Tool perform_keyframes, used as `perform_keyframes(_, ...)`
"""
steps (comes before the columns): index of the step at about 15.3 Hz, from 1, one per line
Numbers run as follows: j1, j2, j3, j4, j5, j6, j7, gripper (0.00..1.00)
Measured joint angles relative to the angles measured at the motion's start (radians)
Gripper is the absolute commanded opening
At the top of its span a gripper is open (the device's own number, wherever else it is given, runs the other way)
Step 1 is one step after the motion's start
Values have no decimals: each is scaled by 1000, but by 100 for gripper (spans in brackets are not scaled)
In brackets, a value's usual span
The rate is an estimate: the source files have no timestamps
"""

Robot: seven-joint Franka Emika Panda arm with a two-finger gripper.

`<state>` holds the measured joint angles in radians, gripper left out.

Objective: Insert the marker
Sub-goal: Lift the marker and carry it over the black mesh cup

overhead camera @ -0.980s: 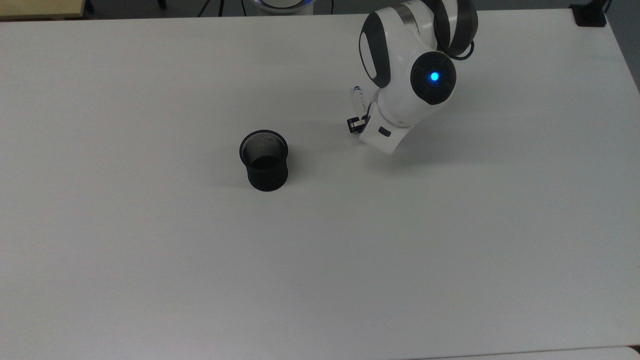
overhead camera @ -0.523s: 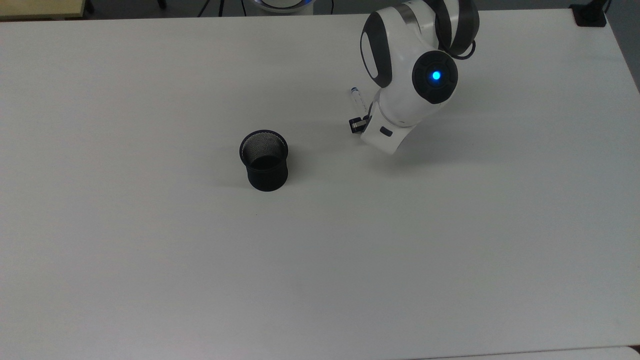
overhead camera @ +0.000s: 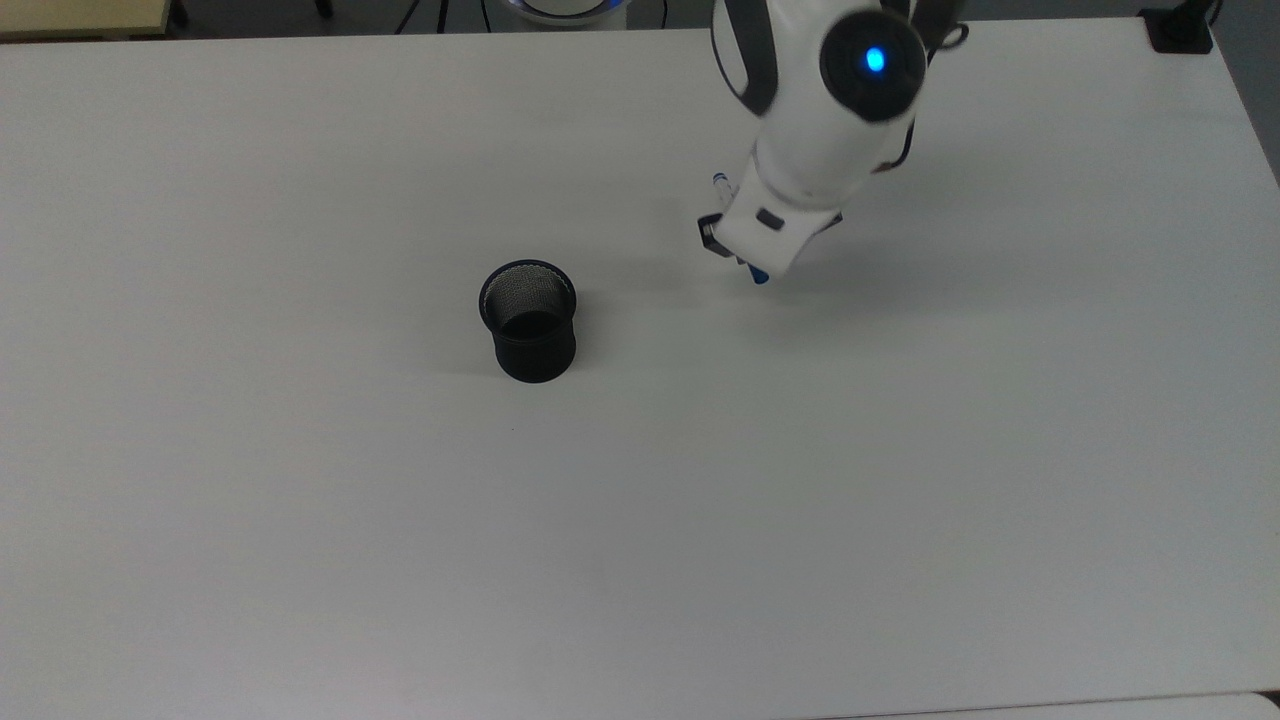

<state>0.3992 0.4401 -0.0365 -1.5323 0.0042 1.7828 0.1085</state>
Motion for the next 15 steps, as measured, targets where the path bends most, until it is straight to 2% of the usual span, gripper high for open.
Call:
perform_keyframes(3, -64, -101, -3, 1, 0, 6, 0, 0)
perform_keyframes(7, -168, -184, -4, -11, 0, 106, -1, 0)
perform_keyframes(15, -283, -198, -4, -75, 0, 391, -1, 0)
